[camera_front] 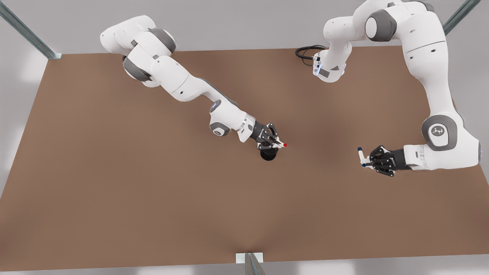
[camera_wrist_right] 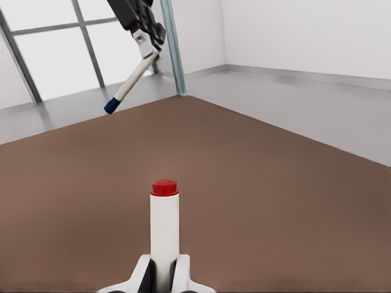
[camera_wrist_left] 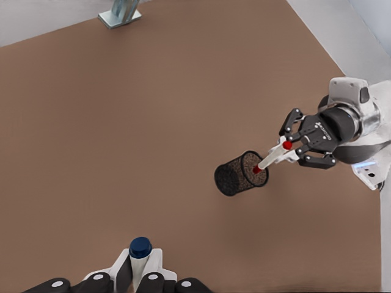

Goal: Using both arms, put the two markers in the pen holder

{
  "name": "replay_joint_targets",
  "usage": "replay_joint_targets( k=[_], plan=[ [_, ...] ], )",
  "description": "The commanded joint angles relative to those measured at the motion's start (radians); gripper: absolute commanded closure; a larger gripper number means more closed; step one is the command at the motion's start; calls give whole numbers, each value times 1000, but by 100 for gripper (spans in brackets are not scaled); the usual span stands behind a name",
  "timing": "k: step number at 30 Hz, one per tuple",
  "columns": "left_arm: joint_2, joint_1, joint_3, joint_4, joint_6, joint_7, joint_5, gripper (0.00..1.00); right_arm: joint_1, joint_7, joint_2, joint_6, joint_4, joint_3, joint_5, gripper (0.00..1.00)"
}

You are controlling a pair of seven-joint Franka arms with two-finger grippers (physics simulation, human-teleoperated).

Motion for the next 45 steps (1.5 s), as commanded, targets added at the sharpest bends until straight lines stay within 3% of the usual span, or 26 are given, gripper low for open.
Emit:
replay_joint_targets(
  k=[1,3,5,7,9,12,13,15,17,18,19,22,24,26,27,29,31,34,38,41,45],
  plan=[
    [-1,-3,-7,-1,-71,635,-24,70,-6,-4,-8,-7,-18,1,-9,78],
    [-1,-1,-7,-1,-71,636,-24,70,-6,-4,1,-7,-18,1,-26,77],
    [-1,-3,-8,-1,-70,638,-24,70,-3,-4,2,-7,-25,1,-28,64],
    [-1,-11,-10,-1,-68,638,-26,70,-2,-4,2,-7,-32,1,-26,24],
    [-1,-17,-10,-1,-65,638,-26,70,-5,-4,2,-7,-32,1,-25,1],
    [-1,-37,-10,-1,-59,638,-29,70,-52,1,-62,-92,-15,7,-29,0],
    [-1,-55,-10,1,-58,638,-44,70,-90,-1,-110,-284,-8,79,-29,0],
    [-1,-78,-10,-1,-47,636,-64,70,-354,16,-142,-973,165,474,-23,0],
    [-1,-118,-10,-1,-38,635,-85,70,-414,27,-205,-1344,311,529,-20,0],
    [-7,-152,-10,-5,-35,625,-95,70,-408,24,-309,-1343,322,375,52,0],
    [-7,-181,-8,-5,-32,625,-115,70,-400,-37,-416,-1361,316,223,315,0],
    [-9,-253,-8,-10,-19,624,-159,70,-410,-275,-640,-1763,310,-129,592,0],
    [-3,-287,-8,-14,-4,624,-191,70,-410,-372,-708,-1936,255,-330,681,0],
    [-3,-311,-8,-34,10,625,-204,70,-459,-377,-671,-1897,189,-339,678,0],
    [-6,-334,-8,-42,14,625,-210,70,-474,-378,-651,-1965,205,-335,678,0],
    [-9,-369,-8,-50,39,624,-234,70,-472,-377,-545,-2081,391,-332,676,0],
    [-35,-420,-8,-89,76,607,-254,70,-515,-377,-550,-2068,382,-286,676,0],
    [-44,-482,-8,-106,128,559,-289,70,-514,-374,-597,-2000,376,-292,678,0],
    [-44,-534,-8,-122,191,535,-335,70,-499,-354,-746,-1959,232,-287,676,0],
    [-41,-543,-8,-128,200,536,-348,70,-488,-311,-713,-2021,265,-238,610,0],
    [-46,-543,-7,-185,214,547,-346,70,-460,-266,-694,-2018,265,-246,615,0]
  ],
)
